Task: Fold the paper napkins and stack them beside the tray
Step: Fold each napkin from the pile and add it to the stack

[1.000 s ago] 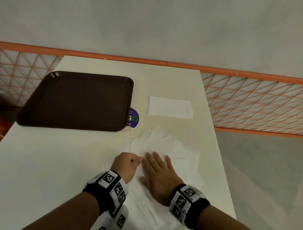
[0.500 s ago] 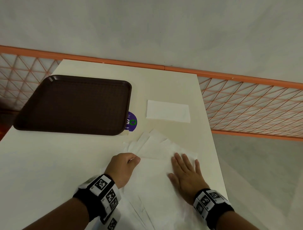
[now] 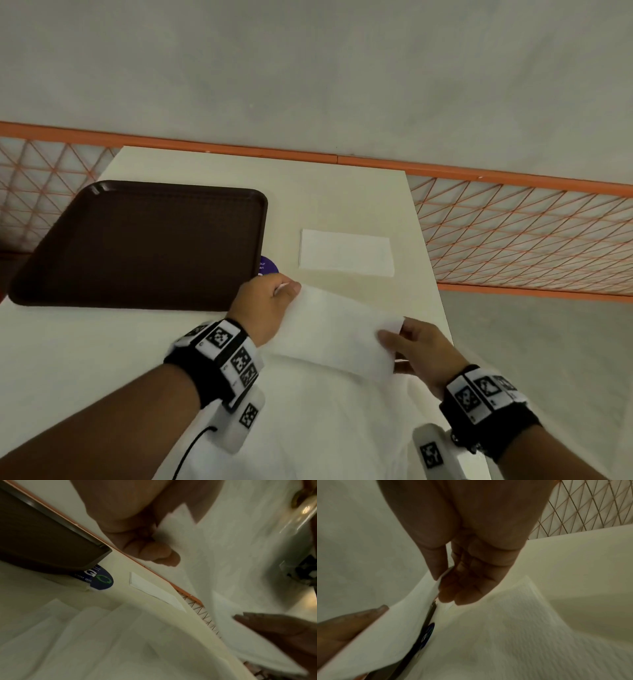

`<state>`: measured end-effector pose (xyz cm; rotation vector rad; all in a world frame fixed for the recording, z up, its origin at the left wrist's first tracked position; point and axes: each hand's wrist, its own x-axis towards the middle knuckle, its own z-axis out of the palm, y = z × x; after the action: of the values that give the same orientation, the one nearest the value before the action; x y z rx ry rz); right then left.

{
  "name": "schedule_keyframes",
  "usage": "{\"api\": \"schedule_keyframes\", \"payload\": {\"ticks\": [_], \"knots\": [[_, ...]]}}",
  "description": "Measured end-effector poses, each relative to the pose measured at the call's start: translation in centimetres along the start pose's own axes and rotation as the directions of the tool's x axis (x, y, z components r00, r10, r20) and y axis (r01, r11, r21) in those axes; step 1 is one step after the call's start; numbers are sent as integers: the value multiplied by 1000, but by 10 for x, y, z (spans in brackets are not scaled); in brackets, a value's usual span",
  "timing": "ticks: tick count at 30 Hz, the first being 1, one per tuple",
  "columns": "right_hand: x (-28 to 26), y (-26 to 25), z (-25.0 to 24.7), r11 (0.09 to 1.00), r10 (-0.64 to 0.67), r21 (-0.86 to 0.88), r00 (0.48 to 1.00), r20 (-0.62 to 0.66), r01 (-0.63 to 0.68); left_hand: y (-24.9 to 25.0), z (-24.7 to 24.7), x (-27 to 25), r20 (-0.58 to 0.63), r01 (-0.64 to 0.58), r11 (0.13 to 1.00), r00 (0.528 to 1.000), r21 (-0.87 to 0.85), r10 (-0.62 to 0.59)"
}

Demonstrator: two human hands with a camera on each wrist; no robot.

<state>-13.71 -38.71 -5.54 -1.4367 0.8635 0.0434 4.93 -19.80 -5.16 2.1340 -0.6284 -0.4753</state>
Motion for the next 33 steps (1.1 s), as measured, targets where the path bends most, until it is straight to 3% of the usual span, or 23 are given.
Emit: {"api": "schedule_keyframes", "payload": {"ticks": [4,7,11,16,22,33], "knots": [[43,-25,-18,1000,23,9,984,-176,-22,2,9,46,5,27,990,1000,141,-28],[79,-45,-31,995,-32,-98,967,-254,7,9,16,77,2,54,984,998,169,-55],[121,-63,-40,975,-95,-220,939,-332,21,7,28,119,49,125,987,990,98,-130],[167,-70,-45,960,-90,-281,928,-362,-16,0,41,152,66,203,979,977,-17,-202],[198,-62,-49,909,-117,-414,920,-373,-52,-1,49,175,-89,207,971,976,119,-198],[204,-55,-44,778,-148,-611,904,-401,-144,-10,59,184,-95,307,905,952,296,-292]]}}
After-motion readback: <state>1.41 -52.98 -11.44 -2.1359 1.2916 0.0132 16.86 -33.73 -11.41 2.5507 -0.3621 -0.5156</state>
